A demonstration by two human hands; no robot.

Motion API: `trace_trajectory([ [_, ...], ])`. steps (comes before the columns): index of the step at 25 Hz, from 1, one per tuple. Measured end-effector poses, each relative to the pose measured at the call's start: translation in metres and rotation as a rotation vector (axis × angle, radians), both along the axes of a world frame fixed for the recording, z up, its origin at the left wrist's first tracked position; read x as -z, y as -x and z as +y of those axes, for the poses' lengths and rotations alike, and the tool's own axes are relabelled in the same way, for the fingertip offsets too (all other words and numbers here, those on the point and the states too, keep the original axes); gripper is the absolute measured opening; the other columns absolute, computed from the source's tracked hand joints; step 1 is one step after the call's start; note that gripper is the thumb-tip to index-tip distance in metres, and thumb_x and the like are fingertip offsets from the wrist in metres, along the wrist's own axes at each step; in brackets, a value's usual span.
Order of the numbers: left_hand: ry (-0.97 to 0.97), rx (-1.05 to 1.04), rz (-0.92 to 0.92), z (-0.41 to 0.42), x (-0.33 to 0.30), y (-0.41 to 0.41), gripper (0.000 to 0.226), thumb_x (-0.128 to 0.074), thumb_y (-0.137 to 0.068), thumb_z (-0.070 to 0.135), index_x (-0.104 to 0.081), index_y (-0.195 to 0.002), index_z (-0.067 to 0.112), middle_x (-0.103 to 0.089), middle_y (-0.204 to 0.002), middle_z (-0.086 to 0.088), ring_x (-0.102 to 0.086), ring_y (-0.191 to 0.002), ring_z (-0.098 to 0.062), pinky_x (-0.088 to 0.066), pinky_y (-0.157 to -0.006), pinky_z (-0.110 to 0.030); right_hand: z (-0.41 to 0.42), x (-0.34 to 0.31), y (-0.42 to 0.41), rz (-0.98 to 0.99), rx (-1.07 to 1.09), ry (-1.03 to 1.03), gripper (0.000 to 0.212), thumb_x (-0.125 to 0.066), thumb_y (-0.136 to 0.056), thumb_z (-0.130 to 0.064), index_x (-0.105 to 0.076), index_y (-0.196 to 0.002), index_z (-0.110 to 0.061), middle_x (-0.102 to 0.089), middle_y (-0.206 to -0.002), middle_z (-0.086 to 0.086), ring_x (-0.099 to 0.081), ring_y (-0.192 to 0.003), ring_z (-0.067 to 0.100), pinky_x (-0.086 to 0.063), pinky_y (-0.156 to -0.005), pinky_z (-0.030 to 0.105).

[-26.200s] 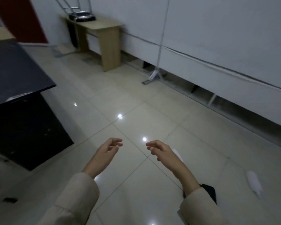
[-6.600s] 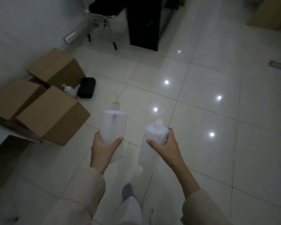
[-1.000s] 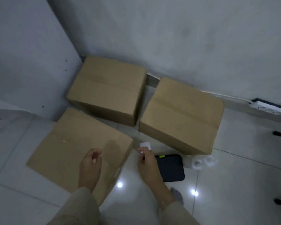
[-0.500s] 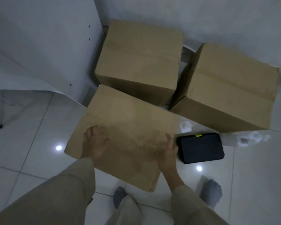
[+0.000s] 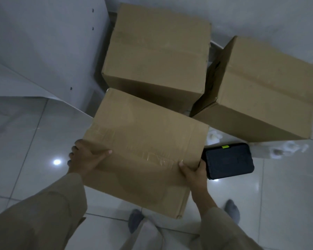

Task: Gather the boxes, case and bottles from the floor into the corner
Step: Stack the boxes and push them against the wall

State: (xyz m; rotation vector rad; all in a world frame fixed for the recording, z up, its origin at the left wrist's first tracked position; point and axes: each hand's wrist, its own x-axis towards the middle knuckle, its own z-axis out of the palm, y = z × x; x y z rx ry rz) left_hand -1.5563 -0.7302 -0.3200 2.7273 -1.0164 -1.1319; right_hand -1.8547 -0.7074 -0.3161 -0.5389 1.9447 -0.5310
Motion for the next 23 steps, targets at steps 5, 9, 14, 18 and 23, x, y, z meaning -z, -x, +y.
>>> trace_trajectory([
  [5, 0.099, -0.082, -0.064, 0.006, -0.038, 0.002, 0.107, -0.074, -0.06, 0.057, -0.019, -0.138, 0.009, -0.03, -0.141, -0.021, -0.03, -0.13, -0.043, -0.025, -0.106, -0.058, -0.017, -0.036, -0.006, 0.038, 0.016, 0.106, 0.069, -0.07, -0.08, -0.02, -0.036, -0.14, -0.016, -0.051, -0.134, 0.004, -0.048, -0.121, 0.024, -0.038, -0.093, 0.03],
  [9, 0.252, -0.168, -0.171, 0.011, -0.1, 0.018, 0.094, -0.069, -0.066, 0.057, -0.026, -0.135, 0.009, -0.034, -0.137, -0.02, -0.03, -0.128, -0.04, -0.024, -0.104, -0.057, -0.035, -0.092, -0.002, 0.092, 0.005, 0.209, 0.064, -0.072, -0.077, -0.028, -0.045, -0.135, -0.018, -0.057, -0.129, 0.004, -0.052, -0.116, 0.024, -0.037, -0.086, 0.026],
  [14, 0.346, -0.241, -0.193, 0.007, -0.181, 0.03, 0.089, -0.066, -0.069, 0.058, -0.028, -0.132, 0.007, -0.036, -0.133, -0.021, -0.03, -0.127, -0.038, -0.023, -0.104, -0.056, -0.056, -0.173, 0.0, 0.121, -0.016, 0.365, 0.058, -0.072, -0.077, -0.031, -0.05, -0.129, -0.019, -0.06, -0.12, -0.001, -0.053, -0.105, 0.013, -0.04, -0.086, 0.027],
  [18, 0.377, -0.236, -0.197, -0.014, -0.233, 0.03, 0.089, -0.062, -0.069, 0.062, -0.029, -0.13, 0.005, -0.038, -0.131, -0.024, -0.032, -0.125, -0.038, -0.023, -0.103, -0.051, -0.079, -0.226, 0.001, 0.111, -0.014, 0.443, 0.063, -0.07, -0.08, -0.028, -0.045, -0.135, -0.011, -0.055, -0.131, 0.007, -0.051, -0.114, 0.018, -0.038, -0.09, 0.026],
  [23, 0.466, -0.224, -0.141, -0.035, -0.283, 0.025, 0.086, -0.06, -0.072, 0.061, -0.025, -0.135, 0.014, -0.034, -0.138, -0.017, -0.027, -0.13, -0.034, -0.022, -0.106, -0.053, -0.092, -0.268, 0.009, 0.132, 0.001, 0.542, 0.061, -0.067, -0.081, -0.03, -0.045, -0.135, -0.011, -0.055, -0.132, 0.006, -0.051, -0.12, 0.026, -0.038, -0.092, 0.028],
])
